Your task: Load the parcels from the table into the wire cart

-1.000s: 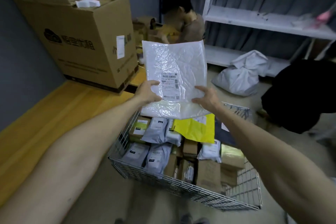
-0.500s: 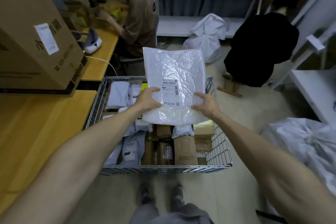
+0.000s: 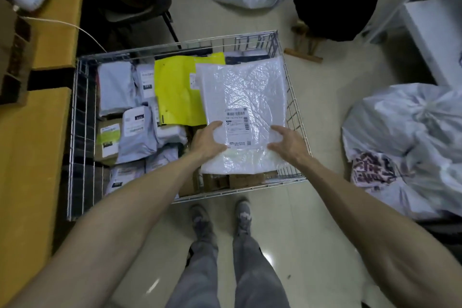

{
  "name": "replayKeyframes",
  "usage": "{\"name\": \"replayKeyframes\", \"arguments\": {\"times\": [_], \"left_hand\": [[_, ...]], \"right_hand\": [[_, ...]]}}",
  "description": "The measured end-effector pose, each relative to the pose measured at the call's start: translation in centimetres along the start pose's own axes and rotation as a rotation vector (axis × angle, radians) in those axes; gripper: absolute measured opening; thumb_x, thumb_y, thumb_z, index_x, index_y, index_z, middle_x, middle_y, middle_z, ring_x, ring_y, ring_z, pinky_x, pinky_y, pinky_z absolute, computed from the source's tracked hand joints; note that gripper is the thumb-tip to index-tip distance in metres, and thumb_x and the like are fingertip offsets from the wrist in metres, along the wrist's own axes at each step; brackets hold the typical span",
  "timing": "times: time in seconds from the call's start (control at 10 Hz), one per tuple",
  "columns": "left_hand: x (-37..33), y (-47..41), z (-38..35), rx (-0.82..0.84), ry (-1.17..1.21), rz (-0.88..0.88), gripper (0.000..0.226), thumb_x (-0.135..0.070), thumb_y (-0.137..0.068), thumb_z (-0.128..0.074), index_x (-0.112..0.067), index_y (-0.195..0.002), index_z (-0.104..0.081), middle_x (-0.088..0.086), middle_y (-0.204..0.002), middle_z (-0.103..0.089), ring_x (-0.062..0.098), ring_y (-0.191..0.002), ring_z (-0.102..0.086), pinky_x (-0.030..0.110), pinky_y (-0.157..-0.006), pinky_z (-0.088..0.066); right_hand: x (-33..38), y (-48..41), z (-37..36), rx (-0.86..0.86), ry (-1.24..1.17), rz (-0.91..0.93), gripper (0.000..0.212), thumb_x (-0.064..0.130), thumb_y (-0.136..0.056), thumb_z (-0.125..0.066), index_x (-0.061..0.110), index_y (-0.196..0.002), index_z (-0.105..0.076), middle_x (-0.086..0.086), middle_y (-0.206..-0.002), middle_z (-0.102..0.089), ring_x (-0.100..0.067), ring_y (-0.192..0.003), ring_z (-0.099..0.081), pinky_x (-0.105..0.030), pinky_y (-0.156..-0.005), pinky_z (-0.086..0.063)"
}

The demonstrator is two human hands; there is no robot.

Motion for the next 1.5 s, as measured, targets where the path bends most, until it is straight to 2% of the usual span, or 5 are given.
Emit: {"name": "replayKeyframes", "arguments": {"times": [0.3,0.6,1.0,1.2,1.5], "left_hand": [[4.6,-3.4,-9.4,0.057,0.002,0.074,0.076,-0.016,-0.079,-0.08,-0.028,-0.145,-0.045,0.01,-0.14,-0.052,0.031,-0.129,-0.047,0.042,-0.106,-0.043],[7.1,-5.7,-14.1,0.094,0.05,0.124,0.077,-0.017,-0.082,-0.079,-0.025,-0.148,-0.041,0.005,-0.145,-0.047,0.026,-0.13,-0.046,0.02,-0.089,-0.035],[8.3,-5.8,-16.0,0.144,0.036,0.132,0.081,-0.014,-0.082,-0.078,-0.028,-0.15,-0.036,0.009,-0.147,-0.041,0.025,-0.129,-0.045,0.021,-0.095,-0.036],[7.0,-4.1,-14.0,0.163,-0.172,0.156,0.064,-0.03,-0.096,-0.062,-0.028,-0.153,-0.032,0.013,-0.154,-0.014,0.036,-0.137,-0.032,0.036,-0.112,-0.031],[4.3,-1.9,-10.9,0.314,-0.541,0.094,0.056,-0.046,-0.097,-0.052,-0.021,-0.146,-0.039,0.013,-0.155,-0.018,0.037,-0.134,-0.033,0.047,-0.106,-0.041]], "right_hand": [[-9.5,-3.7,-5.2,0.065,0.118,-0.124,0.064,0.03,-0.086,-0.074,0.031,-0.144,-0.045,-0.016,-0.133,-0.059,-0.033,-0.107,-0.063,-0.048,-0.094,-0.053],[-12.9,-6.4,-6.8,0.108,0.326,-0.115,0.057,0.022,-0.095,-0.06,0.024,-0.146,-0.036,-0.02,-0.124,-0.061,-0.036,-0.108,-0.061,-0.04,-0.088,-0.049],[-14.7,-7.1,-8.5,0.188,0.476,-0.185,0.065,0.016,-0.096,-0.055,0.028,-0.151,-0.023,-0.023,-0.145,-0.027,-0.039,-0.132,-0.035,-0.046,-0.103,-0.04],[-12.5,-5.5,-6.9,0.173,0.596,-0.181,0.045,0.02,-0.097,-0.05,0.014,-0.14,-0.038,-0.024,-0.145,-0.03,-0.037,-0.13,-0.039,-0.04,-0.105,-0.037],[-7.7,-2.5,-3.0,0.23,0.706,-0.144,0.046,0.031,-0.099,-0.05,0.01,-0.139,-0.044,-0.021,-0.153,-0.025,-0.035,-0.141,-0.028,-0.044,-0.112,-0.029]]}}
Point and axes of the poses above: each hand's wrist, its own y-axis away from the middle knuckle, its own z-axis out of the back of the hand, x = y × z, the point moved 10 cm from there along -y, towards the middle knuckle
